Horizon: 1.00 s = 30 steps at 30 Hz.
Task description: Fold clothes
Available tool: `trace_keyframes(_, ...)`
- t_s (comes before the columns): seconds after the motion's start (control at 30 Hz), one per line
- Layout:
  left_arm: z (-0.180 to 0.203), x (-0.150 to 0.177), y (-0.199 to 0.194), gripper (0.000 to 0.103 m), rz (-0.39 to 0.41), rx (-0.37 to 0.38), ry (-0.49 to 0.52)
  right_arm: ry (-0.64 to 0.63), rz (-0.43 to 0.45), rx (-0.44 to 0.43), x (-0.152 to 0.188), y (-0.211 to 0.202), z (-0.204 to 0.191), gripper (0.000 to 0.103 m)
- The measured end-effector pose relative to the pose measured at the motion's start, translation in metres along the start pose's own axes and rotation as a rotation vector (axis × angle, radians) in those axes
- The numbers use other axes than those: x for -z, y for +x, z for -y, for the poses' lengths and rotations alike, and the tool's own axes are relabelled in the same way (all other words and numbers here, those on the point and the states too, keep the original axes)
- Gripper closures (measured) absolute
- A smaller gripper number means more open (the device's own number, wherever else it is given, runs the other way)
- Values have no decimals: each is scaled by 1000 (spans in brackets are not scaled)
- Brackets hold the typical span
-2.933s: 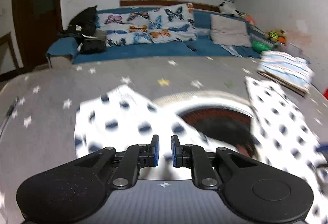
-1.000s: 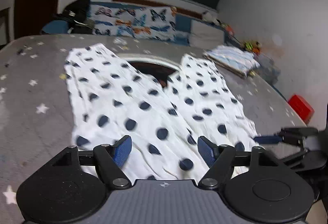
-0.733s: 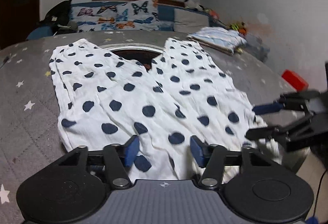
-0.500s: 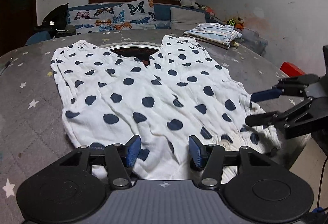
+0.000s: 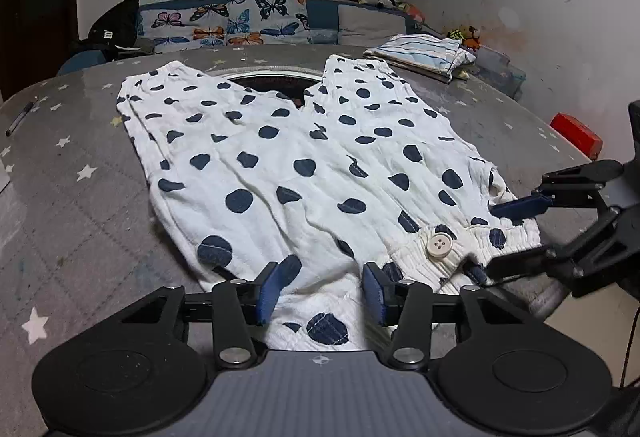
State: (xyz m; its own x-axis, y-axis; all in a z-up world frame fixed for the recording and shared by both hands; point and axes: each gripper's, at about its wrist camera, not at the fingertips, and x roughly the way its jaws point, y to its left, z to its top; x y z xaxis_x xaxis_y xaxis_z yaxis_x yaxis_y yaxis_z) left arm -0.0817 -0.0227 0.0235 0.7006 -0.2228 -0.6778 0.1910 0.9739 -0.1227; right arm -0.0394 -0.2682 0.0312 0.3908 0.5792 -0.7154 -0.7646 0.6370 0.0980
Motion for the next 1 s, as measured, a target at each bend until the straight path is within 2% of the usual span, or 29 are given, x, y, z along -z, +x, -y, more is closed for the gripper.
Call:
trace_keyframes(0.1,-5,1,-5,57,-13,0,5,-32,-4,-45,2,-2,-10,38)
trace_keyframes(0.3,-14,-5,-18,58,-24,9,32,-41,18,-98,-10,-18,-6,39)
trace_keyframes(0.43,-15,-19,-31,56,13,16,42,2,75,-100,-27,-33,13,39)
trace_keyframes(0.5,-14,-27,-34,55,41,26,42,17,84,-72,-34,-31,23,39)
trace_keyframes(0.7,6,-48,-14,34,85,75,45,58,81,57,-57,-14,66,40)
trace_keyframes(0.77,16,-55,0,21,88,109,51,70,71,105,-67,-4,86,40)
trace_keyframes(0.8,21,-58,7,19,88,119,60,82,67,117,-72,1,95,40)
trace_keyframes(0.87,32,-63,20,9,88,145,78,106,61,136,-80,9,111,40)
trace_keyframes(1.0,51,-72,46,3,73,199,104,150,52,189,-100,31,147,40)
